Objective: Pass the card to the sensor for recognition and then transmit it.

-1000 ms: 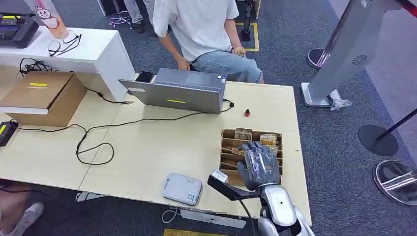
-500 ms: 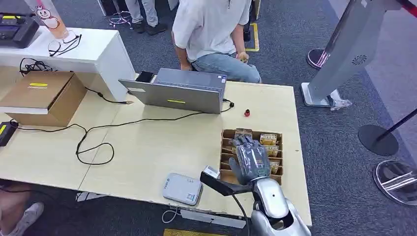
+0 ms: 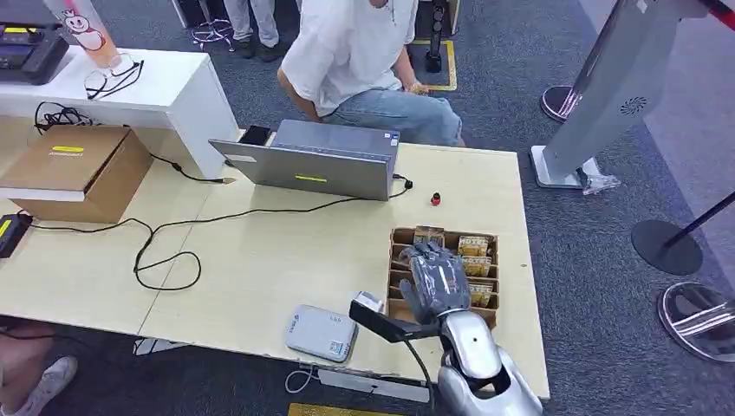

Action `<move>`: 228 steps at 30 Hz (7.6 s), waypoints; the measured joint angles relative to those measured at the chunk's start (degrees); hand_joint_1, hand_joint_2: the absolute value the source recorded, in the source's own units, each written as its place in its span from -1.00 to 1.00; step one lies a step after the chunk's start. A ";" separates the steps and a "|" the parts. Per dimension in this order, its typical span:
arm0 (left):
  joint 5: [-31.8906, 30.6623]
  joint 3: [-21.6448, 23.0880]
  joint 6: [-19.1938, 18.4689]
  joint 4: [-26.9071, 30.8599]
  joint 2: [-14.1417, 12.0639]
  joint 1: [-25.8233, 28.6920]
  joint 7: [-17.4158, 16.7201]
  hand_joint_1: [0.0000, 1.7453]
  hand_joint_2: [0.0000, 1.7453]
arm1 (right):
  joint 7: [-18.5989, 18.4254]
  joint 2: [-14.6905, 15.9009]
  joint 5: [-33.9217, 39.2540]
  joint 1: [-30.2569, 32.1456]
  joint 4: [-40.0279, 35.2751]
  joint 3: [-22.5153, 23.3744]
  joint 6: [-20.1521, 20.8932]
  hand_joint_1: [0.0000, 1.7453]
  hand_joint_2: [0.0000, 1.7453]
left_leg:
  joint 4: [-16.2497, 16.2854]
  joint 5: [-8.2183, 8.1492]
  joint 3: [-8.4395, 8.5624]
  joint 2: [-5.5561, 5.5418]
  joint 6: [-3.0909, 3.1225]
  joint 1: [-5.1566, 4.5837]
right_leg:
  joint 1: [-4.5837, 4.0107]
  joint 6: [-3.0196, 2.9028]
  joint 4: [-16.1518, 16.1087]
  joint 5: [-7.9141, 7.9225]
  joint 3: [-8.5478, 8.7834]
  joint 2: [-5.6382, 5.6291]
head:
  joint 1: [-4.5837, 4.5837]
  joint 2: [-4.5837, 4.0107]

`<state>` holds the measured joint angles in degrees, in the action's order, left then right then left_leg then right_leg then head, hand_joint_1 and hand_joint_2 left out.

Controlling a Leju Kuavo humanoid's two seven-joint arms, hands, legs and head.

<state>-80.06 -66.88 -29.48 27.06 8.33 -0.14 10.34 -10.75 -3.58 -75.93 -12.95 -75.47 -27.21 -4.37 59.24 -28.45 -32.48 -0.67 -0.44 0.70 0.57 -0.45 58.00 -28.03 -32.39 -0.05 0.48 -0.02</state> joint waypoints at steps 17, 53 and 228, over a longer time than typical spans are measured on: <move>-0.15 -0.04 0.35 -0.39 -0.15 -0.05 -0.02 -1.00 -1.00 | -1.09 0.24 -0.24 0.11 0.83 0.74 -0.44 -0.08 1.00 | 0.00 0.00 0.02 0.00 0.00 0.00 | 0.00 0.00 0.00 0.00 0.00 -0.01 | 0.00 0.00; -0.52 -0.42 0.52 -0.61 -0.44 -0.08 -0.04 -1.00 -1.00 | -1.66 0.59 -1.70 2.69 -0.70 5.79 -1.03 -0.16 1.00 | 0.00 0.00 0.02 0.00 0.00 0.00 | 0.00 0.00 0.00 0.00 -0.01 -0.01 | 0.00 0.00; -4.41 -1.07 5.33 -6.08 -2.65 -1.48 2.43 -1.00 -1.00 | 20.26 1.14 10.27 5.05 -9.49 3.67 -34.36 1.00 1.00 | 0.00 0.00 0.02 0.00 0.00 0.00 | 0.01 0.02 -0.01 0.02 0.01 -0.01 | 0.00 0.00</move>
<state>-84.48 -67.95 -24.15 20.98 5.68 -1.62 12.76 9.51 -2.45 -65.66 -7.90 -84.96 -23.54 -38.73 59.25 -28.45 -32.45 -0.67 -0.44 0.69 0.58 -0.43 57.99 -28.01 -32.37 -0.07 0.48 -0.02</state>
